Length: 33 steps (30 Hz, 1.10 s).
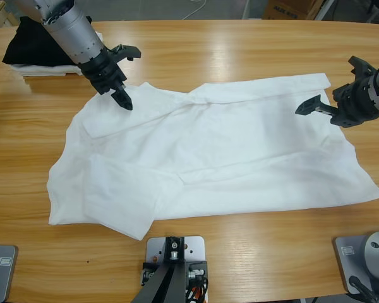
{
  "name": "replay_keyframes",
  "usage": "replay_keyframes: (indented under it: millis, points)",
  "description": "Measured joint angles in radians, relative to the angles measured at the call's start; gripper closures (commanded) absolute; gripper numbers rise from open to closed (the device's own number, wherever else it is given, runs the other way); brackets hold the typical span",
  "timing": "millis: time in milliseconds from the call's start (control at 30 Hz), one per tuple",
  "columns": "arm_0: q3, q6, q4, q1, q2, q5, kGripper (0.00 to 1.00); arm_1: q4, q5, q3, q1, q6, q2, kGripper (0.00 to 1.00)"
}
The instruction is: Fold clothes
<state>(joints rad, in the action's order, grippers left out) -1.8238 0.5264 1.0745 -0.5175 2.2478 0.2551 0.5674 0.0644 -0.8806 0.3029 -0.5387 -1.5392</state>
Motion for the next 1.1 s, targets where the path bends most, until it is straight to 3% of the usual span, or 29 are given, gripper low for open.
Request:
replay_keyframes:
  millis: [400, 567, 800, 900, 933, 967, 1000, 1100]
  points:
    - [-0.072, 0.0, 0.083, 0.043, 0.067, 0.056, 0.216, -0.023, 0.0, 0.016, 0.0, 0.0, -0.004, 0.023]
    - [-0.079, 0.004, 0.094, 0.043, 0.083, 0.057, 0.296, -0.028, 0.0, 0.016, 0.0, 0.0, -0.011, 0.023]
    - [-0.079, 0.013, 0.099, 0.043, 0.086, 0.059, 0.63, -0.041, 0.0, 0.016, 0.0, 0.0, -0.027, 0.023]
    - [-0.08, 0.015, 0.103, 0.043, 0.087, 0.059, 0.636, -0.042, 0.0, 0.016, 0.0, 0.0, -0.029, 0.023]
    - [-0.081, 0.018, 0.105, 0.042, 0.088, 0.059, 0.694, -0.044, 0.0, 0.017, 0.0, 0.0, -0.03, 0.023]
    - [-0.082, 0.021, 0.107, 0.041, 0.09, 0.059, 0.938, -0.044, 0.0, 0.018, 0.0, 0.0, -0.03, 0.023]
    - [-0.082, 0.023, 0.108, 0.041, 0.091, 0.059, 1.0, -0.045, 0.0, 0.019, 0.0, 0.0, -0.031, 0.023]
    - [-0.085, 0.025, 0.11, 0.04, 0.094, 0.059, 1.0, -0.045, 0.002, 0.021, 0.0, 0.0, -0.031, 0.023]
